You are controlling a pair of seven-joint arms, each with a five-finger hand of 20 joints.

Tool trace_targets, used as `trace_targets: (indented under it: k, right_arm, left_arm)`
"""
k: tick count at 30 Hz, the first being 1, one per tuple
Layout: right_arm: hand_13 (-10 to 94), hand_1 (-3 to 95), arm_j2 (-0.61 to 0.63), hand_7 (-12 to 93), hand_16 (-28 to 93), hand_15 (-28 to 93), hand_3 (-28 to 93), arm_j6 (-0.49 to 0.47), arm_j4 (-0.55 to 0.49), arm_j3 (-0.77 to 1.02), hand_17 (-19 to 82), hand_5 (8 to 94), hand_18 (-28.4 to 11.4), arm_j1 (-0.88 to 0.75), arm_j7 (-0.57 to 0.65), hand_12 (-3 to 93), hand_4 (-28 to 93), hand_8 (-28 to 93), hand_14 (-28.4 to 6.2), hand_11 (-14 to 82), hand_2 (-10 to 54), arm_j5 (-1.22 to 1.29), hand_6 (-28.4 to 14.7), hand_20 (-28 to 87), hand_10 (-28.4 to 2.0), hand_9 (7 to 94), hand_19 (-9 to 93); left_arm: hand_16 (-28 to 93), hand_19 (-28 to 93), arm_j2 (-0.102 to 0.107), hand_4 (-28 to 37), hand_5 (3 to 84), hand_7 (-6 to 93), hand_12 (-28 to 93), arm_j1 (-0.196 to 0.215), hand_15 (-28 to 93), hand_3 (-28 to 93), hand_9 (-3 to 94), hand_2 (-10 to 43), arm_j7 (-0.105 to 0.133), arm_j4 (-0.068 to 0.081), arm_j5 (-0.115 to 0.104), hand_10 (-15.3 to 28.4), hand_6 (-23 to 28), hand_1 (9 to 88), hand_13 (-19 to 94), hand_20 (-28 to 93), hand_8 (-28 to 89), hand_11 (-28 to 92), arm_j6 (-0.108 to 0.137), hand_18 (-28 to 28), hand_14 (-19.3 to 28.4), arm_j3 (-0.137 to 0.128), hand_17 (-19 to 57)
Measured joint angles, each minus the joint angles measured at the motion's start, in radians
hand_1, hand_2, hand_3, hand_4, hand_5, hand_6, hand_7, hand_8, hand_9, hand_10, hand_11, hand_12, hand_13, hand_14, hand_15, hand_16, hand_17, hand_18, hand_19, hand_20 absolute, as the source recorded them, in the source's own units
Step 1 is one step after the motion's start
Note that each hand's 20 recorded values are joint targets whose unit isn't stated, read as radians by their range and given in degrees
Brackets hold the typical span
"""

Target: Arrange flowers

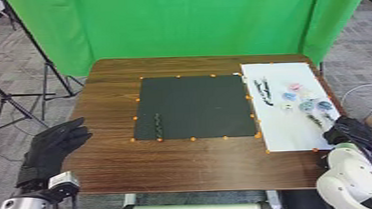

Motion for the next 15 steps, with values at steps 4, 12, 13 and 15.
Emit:
trace_targets:
  k: [4,12,13,15]
  right_arm:
    - [81,54.3,0.005,31,24,73,75,0.055,0.011,-0.026,43,80.8,-22.2,0.007,0.001,30.3,-28,18,-6.3,42.3,-7.6,-0.013,-4.3,-2,-13.2,83.4,93]
    - [81,54.1,0.021,30,25,73,77,0.106,0.005,-0.065,43,81.9,-22.1,0.03,-0.006,30.5,-28,19,-6.2,42.6,-8.4,-0.018,-4.3,0,-12.8,84.3,93]
    - [81,54.1,0.025,30,25,73,77,0.11,-0.001,-0.068,43,82.0,-22.1,0.034,-0.006,30.6,-28,19,-6.2,42.6,-8.6,-0.019,-4.2,0,-12.8,84.3,93]
    - [82,54.1,0.034,30,25,73,77,0.119,-0.015,-0.073,43,82.1,-22.2,0.044,-0.007,30.7,-28,19,-6.3,42.5,-8.8,-0.022,-4.3,0,-12.8,84.7,93]
  left_arm:
    - [-13,59,0.015,-14.5,47.3,14.2,10,0.0,62,80,40.4,9.0,0.019,0.002,-0.009,22.8,14.7,27.6,30,17,-8,39,0.006,21.5,28.4,0.011,-8.4]
    - [-13,59,0.035,-14.5,47.4,14.3,10,0.0,62,80,40.4,9.0,0.03,0.006,-0.015,22.8,14.7,27.5,30,17,-9,39,0.009,21.4,28.4,0.012,-8.4]
    - [-13,59,0.036,-14.5,47.3,14.4,10,0.0,62,80,40.4,9.1,0.03,0.006,-0.015,22.8,14.7,27.5,30,17,-8,39,0.009,21.4,28.4,0.012,-8.4]
    - [-13,59,0.039,-14.5,47.3,14.4,10,0.0,62,80,40.4,9.0,0.03,0.007,-0.015,22.8,14.6,27.5,30,17,-8,39,0.009,21.4,28.4,0.012,-8.3]
